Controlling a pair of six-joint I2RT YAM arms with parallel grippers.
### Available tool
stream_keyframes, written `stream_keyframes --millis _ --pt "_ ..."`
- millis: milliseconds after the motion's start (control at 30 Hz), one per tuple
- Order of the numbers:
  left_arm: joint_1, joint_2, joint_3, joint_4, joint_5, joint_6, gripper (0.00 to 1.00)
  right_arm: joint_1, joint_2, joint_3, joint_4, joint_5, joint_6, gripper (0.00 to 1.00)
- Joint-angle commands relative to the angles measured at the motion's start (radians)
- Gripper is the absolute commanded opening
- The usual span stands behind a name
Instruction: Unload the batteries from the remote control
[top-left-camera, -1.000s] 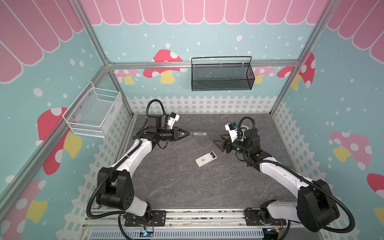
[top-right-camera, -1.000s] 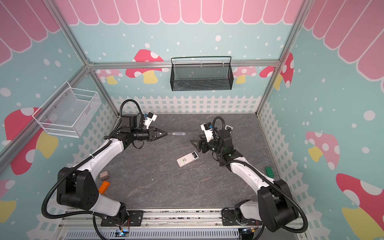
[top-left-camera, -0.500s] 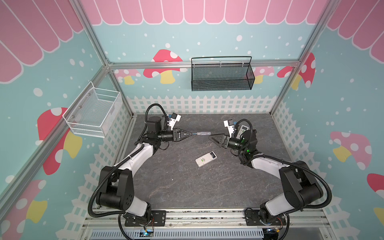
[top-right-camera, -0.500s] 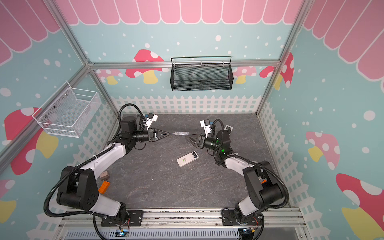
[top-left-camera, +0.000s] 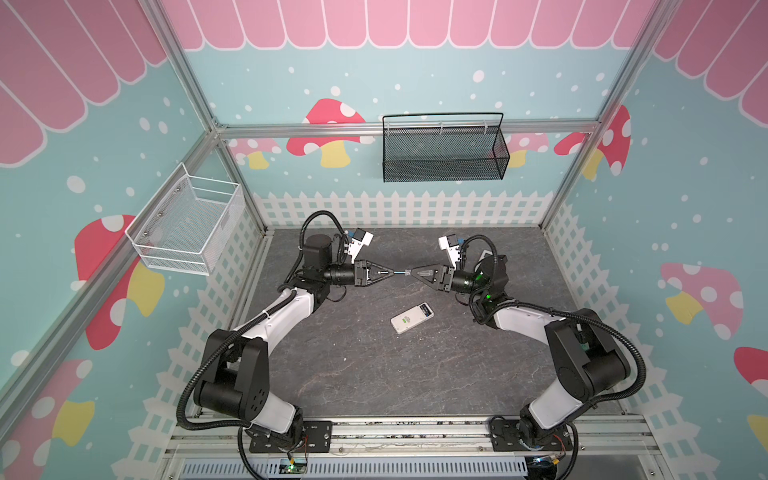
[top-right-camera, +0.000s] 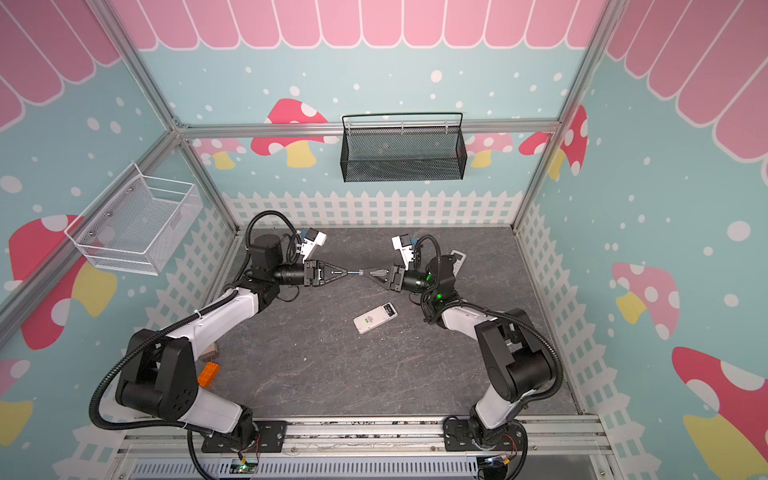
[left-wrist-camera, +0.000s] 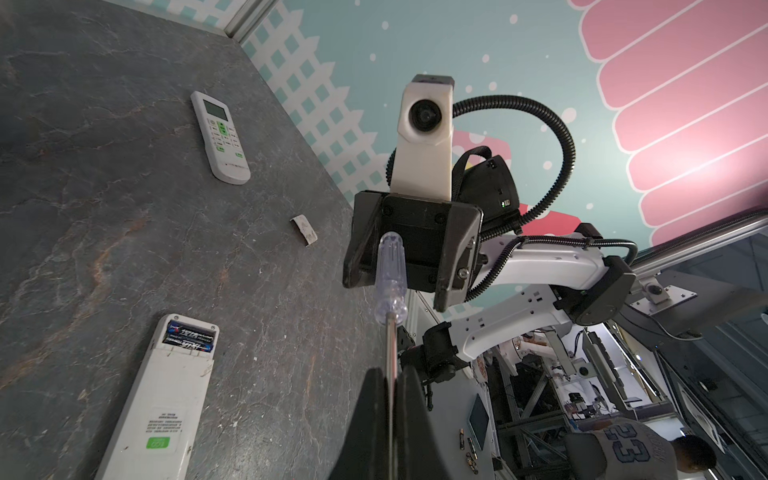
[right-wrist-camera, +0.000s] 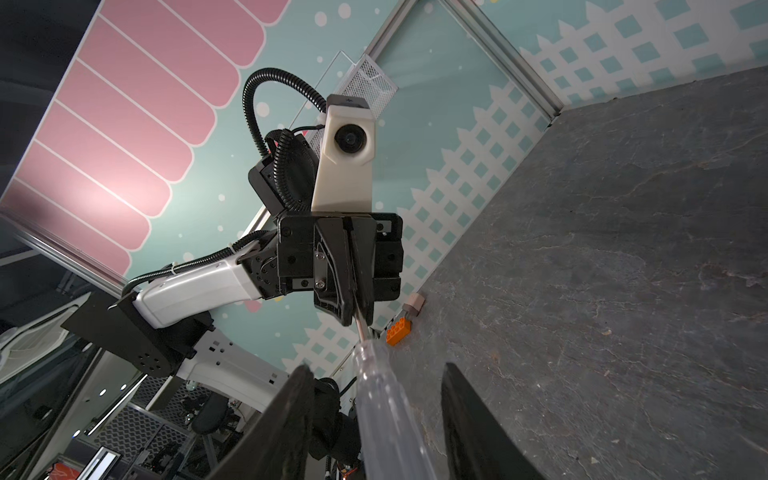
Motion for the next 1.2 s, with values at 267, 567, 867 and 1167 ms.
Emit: stream_keyframes --millis 267,567,867,1167 --pt "-0.035 0.035 0.038 0.016 0.028 -0.017 0.00 0.025 0.034 0.011 0.071 -0.049 0.026 0.31" --pt "-0.024 0.035 0.094 -0.201 0.003 0.174 0.47 -0.006 -0.010 -0.064 0.074 -0.051 -0.013 0.00" --pt "-0.016 0.104 0.406 -0.924 -0.483 0.770 0.78 -0.171 -0.371 -0.212 -0.493 0.075 -0.402 0.00" --pt "-0.255 0.170 0.395 -0.931 -0.892 1.001 0.92 -0.237 -0.695 -0.192 -0.990 0.352 -0.774 0.00"
